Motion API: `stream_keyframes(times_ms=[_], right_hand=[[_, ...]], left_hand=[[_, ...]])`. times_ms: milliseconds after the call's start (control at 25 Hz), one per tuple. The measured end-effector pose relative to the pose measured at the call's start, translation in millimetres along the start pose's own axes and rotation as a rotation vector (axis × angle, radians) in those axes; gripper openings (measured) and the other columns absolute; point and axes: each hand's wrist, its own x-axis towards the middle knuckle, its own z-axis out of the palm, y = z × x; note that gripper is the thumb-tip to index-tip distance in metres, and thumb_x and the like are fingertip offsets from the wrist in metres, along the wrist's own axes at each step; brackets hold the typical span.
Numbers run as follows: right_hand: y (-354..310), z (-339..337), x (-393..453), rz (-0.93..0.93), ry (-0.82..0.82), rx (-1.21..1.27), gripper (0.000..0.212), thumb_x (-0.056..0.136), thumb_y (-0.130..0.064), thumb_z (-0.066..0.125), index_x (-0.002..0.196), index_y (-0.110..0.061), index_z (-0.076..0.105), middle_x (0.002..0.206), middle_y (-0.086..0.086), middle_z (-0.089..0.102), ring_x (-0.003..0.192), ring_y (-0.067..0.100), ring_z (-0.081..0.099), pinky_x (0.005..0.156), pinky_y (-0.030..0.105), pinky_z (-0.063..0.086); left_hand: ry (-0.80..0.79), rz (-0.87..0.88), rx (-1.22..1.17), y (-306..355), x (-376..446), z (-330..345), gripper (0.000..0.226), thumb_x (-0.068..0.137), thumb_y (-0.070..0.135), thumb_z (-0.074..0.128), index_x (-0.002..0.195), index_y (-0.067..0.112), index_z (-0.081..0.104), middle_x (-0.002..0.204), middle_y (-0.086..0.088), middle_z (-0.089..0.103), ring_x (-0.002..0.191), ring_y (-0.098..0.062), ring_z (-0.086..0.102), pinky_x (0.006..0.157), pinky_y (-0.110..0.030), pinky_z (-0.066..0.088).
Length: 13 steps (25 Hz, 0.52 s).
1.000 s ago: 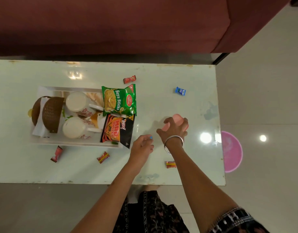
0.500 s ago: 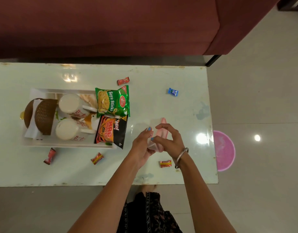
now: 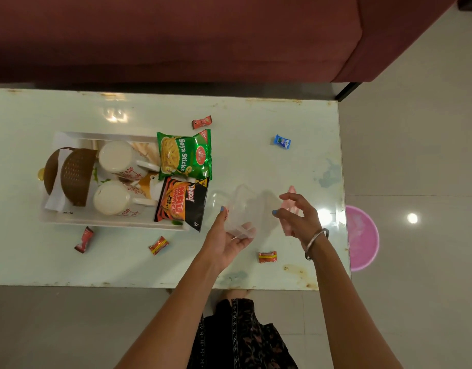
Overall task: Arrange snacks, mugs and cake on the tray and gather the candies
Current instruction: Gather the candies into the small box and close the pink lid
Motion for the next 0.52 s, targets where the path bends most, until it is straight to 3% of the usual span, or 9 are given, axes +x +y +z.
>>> stream_keyframes(times_ms=[80, 160, 360, 440, 520], right_hand=[[12, 1, 12, 0.003, 0.137, -0.228, 0.032, 0.069, -0.020, 0.076, 0.095, -0.033, 0.062, 0.125, 0.011, 0.047, 0.102, 0.028, 0.051, 0.086, 0.036, 0.051], [25, 1, 23, 0.047, 0.164, -0.366, 0.041, 0.070, -0.023, 0.077, 0.107, -0.030, 0.061, 0.135, 0.011, 0.034, 0.107, 0.027, 0.046, 0.093, 0.030, 0.043], [42, -7, 32, 0.107, 0.148, -0.624, 0.058, 0.076, -0.025, 0.074, 0.128, -0.033, 0.049, 0.154, 0.008, 0.003, 0.135, 0.041, 0.023, 0.110, 0.051, 0.031], [39, -2, 28, 0.108, 0.180, -0.592, 0.061, 0.078, -0.033, 0.070, 0.133, -0.027, 0.044, 0.151, 0.012, 0.022, 0.130, 0.039, 0.035, 0.106, 0.052, 0.037], [32, 8, 19, 0.152, 0.157, -0.259, 0.053, 0.079, -0.043, 0.067, 0.121, -0.015, 0.052, 0.121, 0.016, 0.057, 0.100, 0.034, 0.060, 0.087, 0.045, 0.053]], left_hand=[[-0.008, 0.000, 0.010, -1, 1, -2, 0.043, 0.092, 0.046, 0.045, 0.127, 0.021, 0.046, 0.107, -0.021, 0.061, 0.094, -0.030, 0.063, 0.074, -0.040, 0.052], [-0.003, -0.011, 0.045, -2, 2, -4, 0.045, 0.092, 0.048, 0.042, 0.126, 0.020, 0.048, 0.104, -0.022, 0.062, 0.094, -0.029, 0.063, 0.075, -0.039, 0.052], [0.017, -0.052, 0.069, -6, 3, -4, 0.051, 0.093, 0.049, 0.040, 0.119, 0.006, 0.049, 0.105, -0.026, 0.061, 0.103, -0.035, 0.059, 0.078, -0.040, 0.053], [0.013, -0.058, 0.048, -9, 3, -6, 0.052, 0.093, 0.048, 0.040, 0.119, 0.005, 0.049, 0.108, -0.026, 0.059, 0.103, -0.034, 0.059, 0.078, -0.040, 0.053], [0.025, -0.065, 0.019, -12, 4, -8, 0.051, 0.093, 0.047, 0.040, 0.120, 0.004, 0.050, 0.109, -0.026, 0.059, 0.100, -0.033, 0.061, 0.077, -0.041, 0.053]])
